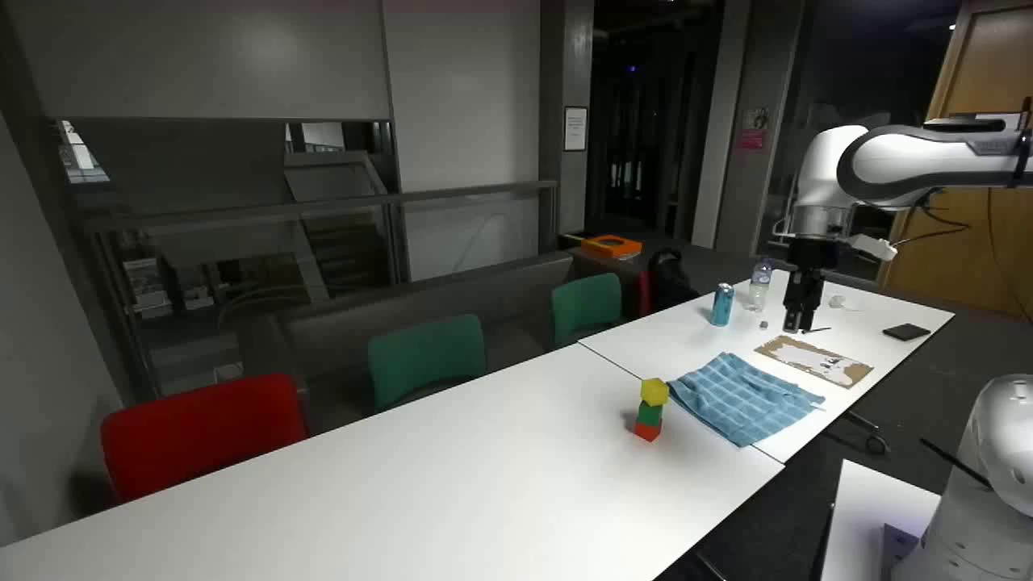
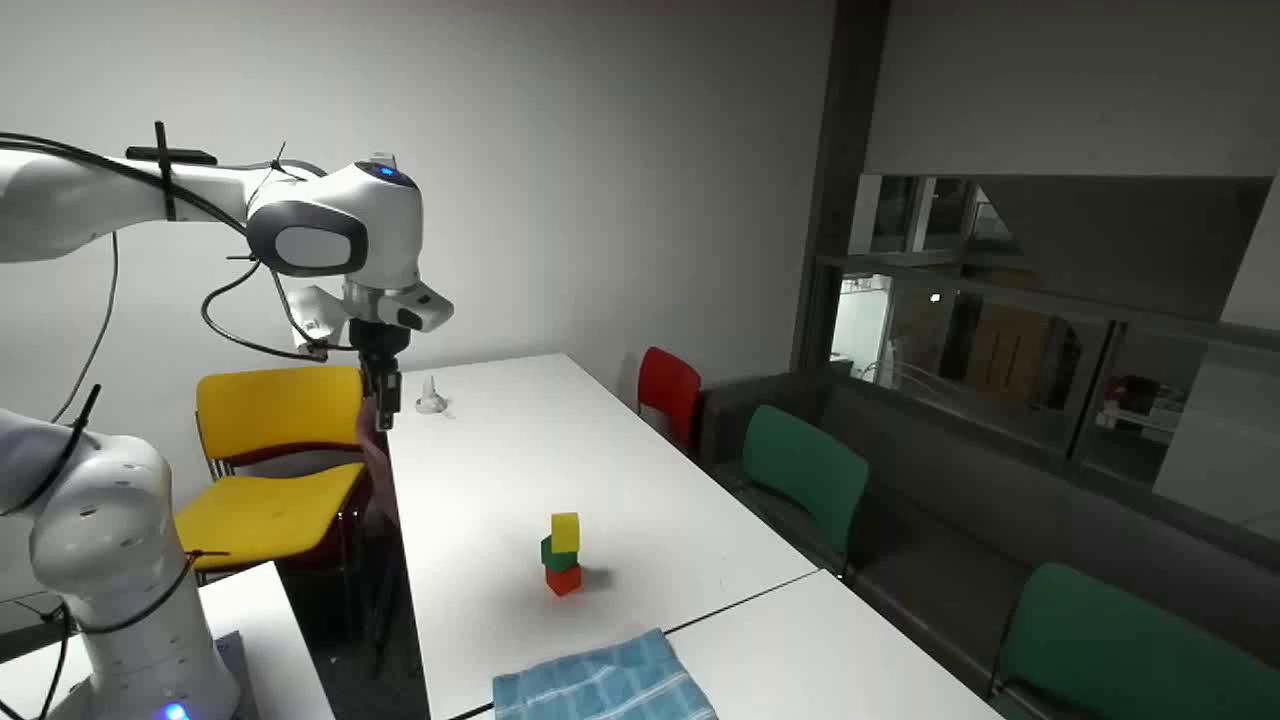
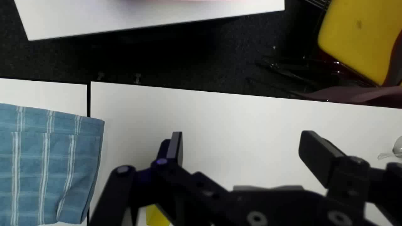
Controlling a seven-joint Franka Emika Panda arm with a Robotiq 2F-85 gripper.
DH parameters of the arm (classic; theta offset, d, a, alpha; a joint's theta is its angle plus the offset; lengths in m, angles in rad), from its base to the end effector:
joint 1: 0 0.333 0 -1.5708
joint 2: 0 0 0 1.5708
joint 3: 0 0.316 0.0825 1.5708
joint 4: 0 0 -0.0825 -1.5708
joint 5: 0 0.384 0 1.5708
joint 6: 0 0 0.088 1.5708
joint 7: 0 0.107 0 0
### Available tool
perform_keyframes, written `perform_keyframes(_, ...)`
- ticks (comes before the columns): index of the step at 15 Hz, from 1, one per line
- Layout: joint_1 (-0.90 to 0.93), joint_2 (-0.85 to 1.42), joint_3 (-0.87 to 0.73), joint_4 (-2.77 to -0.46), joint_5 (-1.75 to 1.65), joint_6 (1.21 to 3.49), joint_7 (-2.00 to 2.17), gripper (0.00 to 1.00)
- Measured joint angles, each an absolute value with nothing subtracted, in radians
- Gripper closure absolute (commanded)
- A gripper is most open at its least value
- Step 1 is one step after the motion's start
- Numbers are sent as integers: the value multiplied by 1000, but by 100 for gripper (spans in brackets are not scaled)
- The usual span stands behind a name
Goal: Unfold the cloth
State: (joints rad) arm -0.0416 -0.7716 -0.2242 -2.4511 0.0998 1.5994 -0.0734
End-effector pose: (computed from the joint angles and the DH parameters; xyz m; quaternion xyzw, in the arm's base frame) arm 0.3005 -0.0844 0.5394 -0.9887 0.0646 0.0285 0.1324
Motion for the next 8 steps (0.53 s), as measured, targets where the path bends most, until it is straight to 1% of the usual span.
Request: perform_keyframes(8, -42, -772, -224, -2451, 100, 1599, -73, 0)
